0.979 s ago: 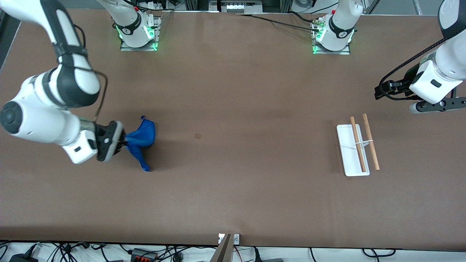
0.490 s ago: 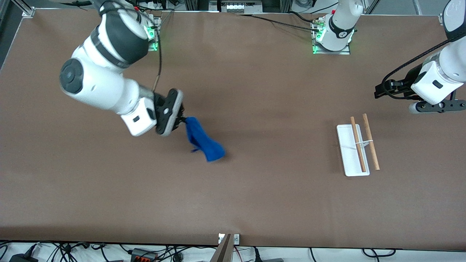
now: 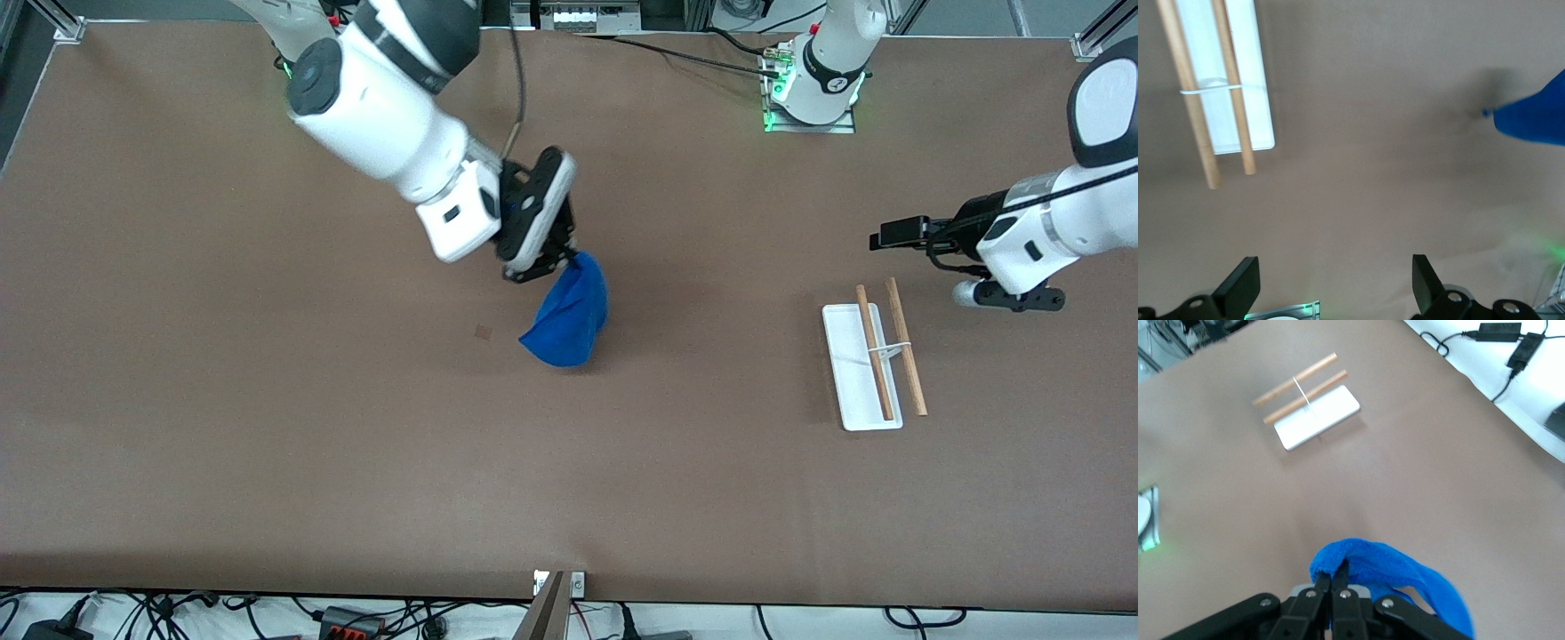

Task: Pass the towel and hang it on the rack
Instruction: 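Hold the towel up with the right gripper while the left gripper approaches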

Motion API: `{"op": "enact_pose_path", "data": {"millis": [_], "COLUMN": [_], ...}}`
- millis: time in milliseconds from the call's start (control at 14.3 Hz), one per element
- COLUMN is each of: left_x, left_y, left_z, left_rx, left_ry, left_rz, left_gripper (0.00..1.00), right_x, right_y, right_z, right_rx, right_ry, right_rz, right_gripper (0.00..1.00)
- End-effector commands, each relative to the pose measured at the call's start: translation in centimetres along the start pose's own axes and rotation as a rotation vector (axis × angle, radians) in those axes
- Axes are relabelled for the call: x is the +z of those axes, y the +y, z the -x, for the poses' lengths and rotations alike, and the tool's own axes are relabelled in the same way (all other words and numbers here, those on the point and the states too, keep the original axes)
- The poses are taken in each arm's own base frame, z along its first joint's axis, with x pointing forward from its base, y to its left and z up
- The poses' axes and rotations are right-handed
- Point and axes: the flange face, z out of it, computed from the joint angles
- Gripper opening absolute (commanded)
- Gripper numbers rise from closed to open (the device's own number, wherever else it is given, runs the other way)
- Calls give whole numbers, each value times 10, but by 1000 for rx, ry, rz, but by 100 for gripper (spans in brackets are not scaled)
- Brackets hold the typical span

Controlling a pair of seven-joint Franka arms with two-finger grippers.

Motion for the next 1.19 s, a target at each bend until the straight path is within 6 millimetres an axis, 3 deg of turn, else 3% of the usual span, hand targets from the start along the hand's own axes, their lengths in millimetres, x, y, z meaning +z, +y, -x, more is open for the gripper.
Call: {"op": "enact_pose_path", "data": {"millis": [0,70,420,559,839,1119], "left_x": [-2,4,28,38,88,138], "left_y": [17,24,24,41,62,90], "left_z": [-3,-6,-28,-32,-44,-33], "left_rx": [86,174,488,594,829,941], "left_ry": [-15,-22,11,41,133,197], "left_rz": [37,44,111,100,71,106], "left_gripper": [100,100,100,100,100,100], "right_x": [-1,1,5,7,7,6], "right_y": [-24,-31,-42,-48,-51,-51], "right_z": [-19,-21,-29,-30,-33,-33], "right_rx": [61,72,66,59,57,51], "right_ry": [40,45,96,96,120,120], "right_rz": [-22,-26,-21,-26,-22,-18], "right_gripper": [0,0,0,0,0,0]}}
